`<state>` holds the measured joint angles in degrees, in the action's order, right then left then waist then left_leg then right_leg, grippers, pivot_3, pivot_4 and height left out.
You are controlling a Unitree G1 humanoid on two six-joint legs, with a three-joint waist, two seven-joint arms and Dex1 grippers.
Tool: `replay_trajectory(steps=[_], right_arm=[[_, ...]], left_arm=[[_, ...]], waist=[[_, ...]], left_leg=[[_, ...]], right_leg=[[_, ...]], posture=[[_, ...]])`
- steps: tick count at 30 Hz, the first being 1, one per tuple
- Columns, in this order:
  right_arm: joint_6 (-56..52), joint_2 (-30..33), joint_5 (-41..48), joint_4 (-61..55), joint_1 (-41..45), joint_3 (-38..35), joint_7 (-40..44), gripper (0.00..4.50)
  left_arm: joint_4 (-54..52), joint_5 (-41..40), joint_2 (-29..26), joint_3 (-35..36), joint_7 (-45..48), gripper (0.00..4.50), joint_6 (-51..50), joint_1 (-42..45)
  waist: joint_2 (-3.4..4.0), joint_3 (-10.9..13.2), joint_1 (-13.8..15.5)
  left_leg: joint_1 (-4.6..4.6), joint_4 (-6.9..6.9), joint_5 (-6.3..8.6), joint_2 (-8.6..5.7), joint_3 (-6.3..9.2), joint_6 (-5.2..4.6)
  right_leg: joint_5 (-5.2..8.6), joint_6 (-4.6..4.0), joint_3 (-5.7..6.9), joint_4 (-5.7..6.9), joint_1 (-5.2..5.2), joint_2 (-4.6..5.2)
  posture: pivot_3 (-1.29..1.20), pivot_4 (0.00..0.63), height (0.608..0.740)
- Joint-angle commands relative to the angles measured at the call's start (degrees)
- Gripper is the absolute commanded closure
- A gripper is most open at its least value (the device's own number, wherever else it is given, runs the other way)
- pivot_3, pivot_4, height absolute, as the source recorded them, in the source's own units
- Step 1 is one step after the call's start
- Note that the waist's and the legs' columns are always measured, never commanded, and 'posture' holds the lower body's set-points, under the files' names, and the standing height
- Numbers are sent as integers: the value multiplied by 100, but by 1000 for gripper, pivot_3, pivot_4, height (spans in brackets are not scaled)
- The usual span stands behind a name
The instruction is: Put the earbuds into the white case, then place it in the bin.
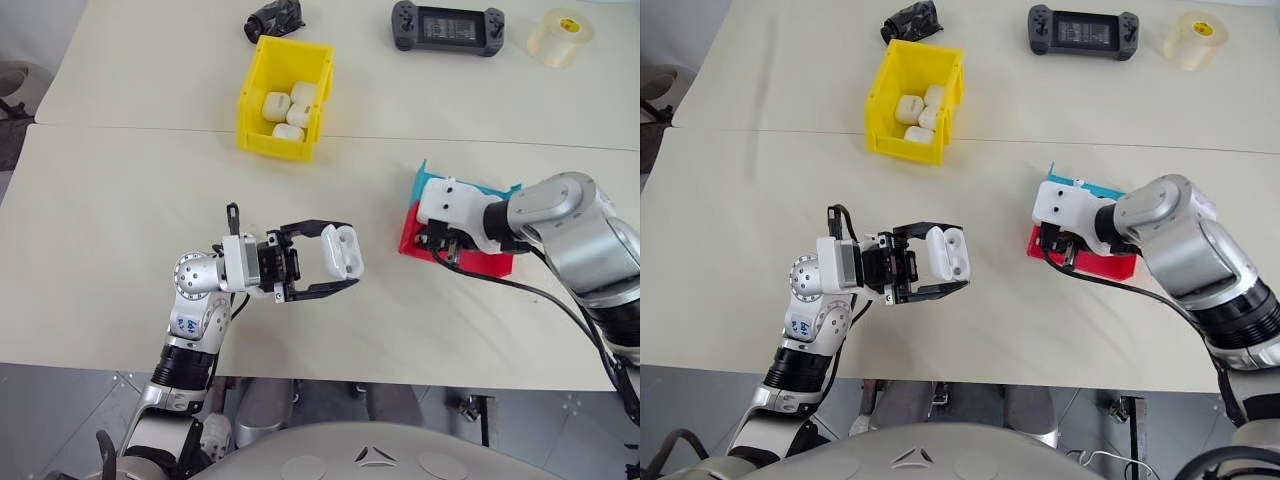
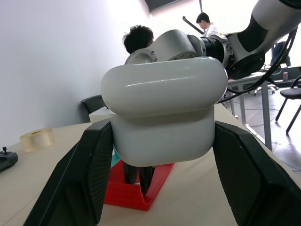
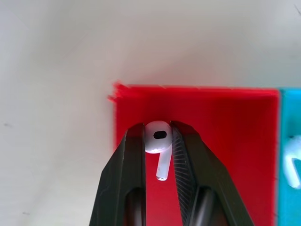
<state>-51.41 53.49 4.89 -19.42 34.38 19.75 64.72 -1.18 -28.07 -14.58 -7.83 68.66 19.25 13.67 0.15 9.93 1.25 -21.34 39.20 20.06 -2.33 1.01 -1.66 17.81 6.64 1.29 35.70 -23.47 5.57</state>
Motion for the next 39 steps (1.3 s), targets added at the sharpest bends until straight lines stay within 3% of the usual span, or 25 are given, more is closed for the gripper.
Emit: replay_trajectory(steps=[1, 5, 8, 10, 16, 21, 39], right_arm=[[-18, 14, 550, -325, -88, -1201, -126, 4081], [163, -768, 1506, -575, -445, -2419, -415, 4081], [605, -1712, 2654, -995, -992, -3387, -442, 4081], [864, -2109, 3112, -1208, -1262, -3671, -508, 4081], [1135, -3037, 4034, -1808, -1600, -3488, -1337, 4081], [1854, -3601, 3796, -1981, -2027, -2777, -1660, 4081], [3575, -3777, 3112, -1462, -2743, -1685, -1662, 4081]], left_arm=[[35, -224, -43, 65, 196, 1644, 22, 34], [146, -309, -44, 98, 329, 1644, -50, 109], [278, -307, 1, 75, 351, 1644, -183, 258], [275, -336, 2, 77, 362, 1644, -294, 299], [182, -469, -73, 169, 367, 1644, -710, 442], [60, -578, -92, 245, 293, 1644, -1051, 597], [-555, -679, -67, 232, 186, 1644, -1567, 509]], waist=[[0, 0, 2], [-2, 1, 7], [-3, 2, 9], [-2, 2, 9], [-3, 1, -23], [-2, 1, -46], [-3, 1, -131]], left_leg=[[0, 0, 0, 0, 0, 0], [1, -2, 0, 1, 3, 0], [1, -3, 0, 2, 4, 0], [1, -2, 0, 0, 2, 0], [4, -2, 0, 1, 3, 0], [6, -2, -4, 0, 3, 6], [10, -5, -3, -1, 3, 5]], right_leg=[[0, 0, 0, 0, 0, 0], [0, 0, 3, -2, 4, -1], [0, 0, 5, 2, 2, -2], [0, 1, 4, 8, 0, -3], [-2, 3, 0, 12, 1, -3], [-1, 1, -2, 17, 0, -4], [0, 1, -5, 19, 0, -5]], posture=[[0, 150, 740], [0, 150, 740], [0, 150, 740], [0, 150, 740], [0, 150, 740], [0, 150, 740], [0, 150, 740]])
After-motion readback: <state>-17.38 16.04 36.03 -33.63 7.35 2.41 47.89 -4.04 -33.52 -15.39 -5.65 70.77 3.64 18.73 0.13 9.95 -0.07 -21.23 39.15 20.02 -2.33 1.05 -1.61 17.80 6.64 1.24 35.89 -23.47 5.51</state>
